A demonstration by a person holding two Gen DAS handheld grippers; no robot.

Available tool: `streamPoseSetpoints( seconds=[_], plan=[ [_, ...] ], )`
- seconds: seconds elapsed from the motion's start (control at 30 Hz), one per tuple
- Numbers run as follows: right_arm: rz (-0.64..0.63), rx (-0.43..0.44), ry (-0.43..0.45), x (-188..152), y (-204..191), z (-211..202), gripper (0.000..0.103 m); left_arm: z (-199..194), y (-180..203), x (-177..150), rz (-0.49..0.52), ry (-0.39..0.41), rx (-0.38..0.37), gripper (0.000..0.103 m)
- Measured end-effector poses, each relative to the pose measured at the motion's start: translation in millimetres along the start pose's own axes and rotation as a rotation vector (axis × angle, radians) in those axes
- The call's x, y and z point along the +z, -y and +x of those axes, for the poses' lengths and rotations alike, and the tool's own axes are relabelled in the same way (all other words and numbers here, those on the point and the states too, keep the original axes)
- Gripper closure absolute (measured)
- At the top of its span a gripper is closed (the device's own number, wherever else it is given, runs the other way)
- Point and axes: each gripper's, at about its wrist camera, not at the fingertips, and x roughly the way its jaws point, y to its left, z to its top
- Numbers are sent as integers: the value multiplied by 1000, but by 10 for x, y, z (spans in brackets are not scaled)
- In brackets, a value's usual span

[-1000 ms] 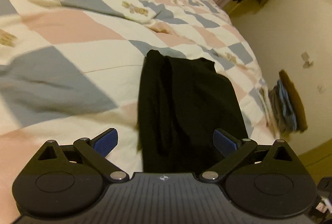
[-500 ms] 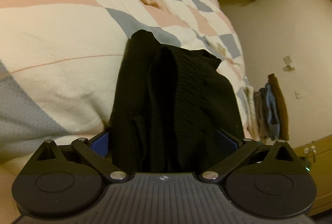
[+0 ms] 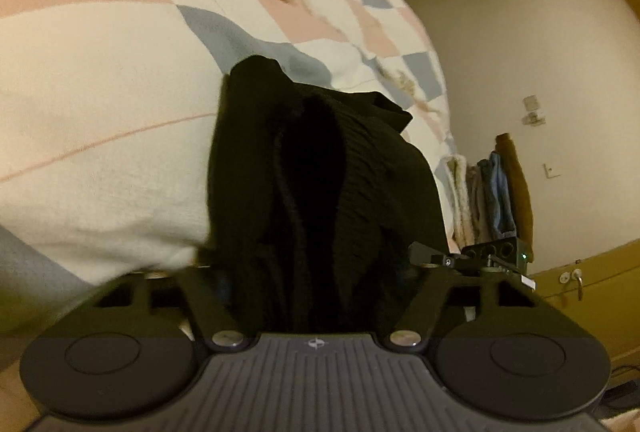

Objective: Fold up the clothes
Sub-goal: 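Close both grippers on the sides of the folded sweatpants bundle, then lift and carry the bundle with both grippers toward the folded clothes stack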

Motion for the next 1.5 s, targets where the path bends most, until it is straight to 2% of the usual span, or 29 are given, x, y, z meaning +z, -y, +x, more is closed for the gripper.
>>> streamPoseSetpoints(
  seconds=[0.1,0.2,0.3,0.4,0.53,0.63,0.77,0.87,0.93,1.07,1.2,1.33,1.43,1.5],
  plan=[
    [69,-6,63,-180,-157,-137,79,-36,264,131,19,-69,49,58],
    [140,-35,147,-381,-413,-395,80,-47,739,330,99,-147,99,60],
    [225,-51,256,-560,-716,-785,80,-2,1341,588,183,-229,95,60],
    [262,-101,411,-674,-1158,-1320,80,199,2065,839,288,-317,50,60],
    [279,-176,668,-736,-1658,-2108,80,726,3153,1186,451,-448,-56,59],
    [286,-211,852,-718,-1813,-2645,80,1296,3984,1385,588,-529,-135,59],
    [305,-254,1043,-517,-1721,-3276,80,2187,5009,1482,773,-594,-169,58],
    [317,-264,1131,-285,-1520,-3692,80,2831,5663,1530,885,-615,-187,58],
    [331,-263,1187,-132,-1371,-3965,80,3245,5999,1570,920,-631,-198,58],
    [362,-262,1266,184,-1054,-4210,80,3852,6440,1664,989,-654,-205,58],
    [375,-278,1298,498,-749,-4233,80,4252,6601,1813,1006,-677,-210,58],
    [415,-312,1308,700,-423,-4291,78,4657,6411,1872,1016,-701,-206,57],
    [490,-411,1253,870,-140,-4297,64,4949,6177,1893,1019,-731,-148,52],
    [543,-412,1226,880,-18,-4286,60,5090,6009,1935,1002,-754,-99,45]
  ],
)
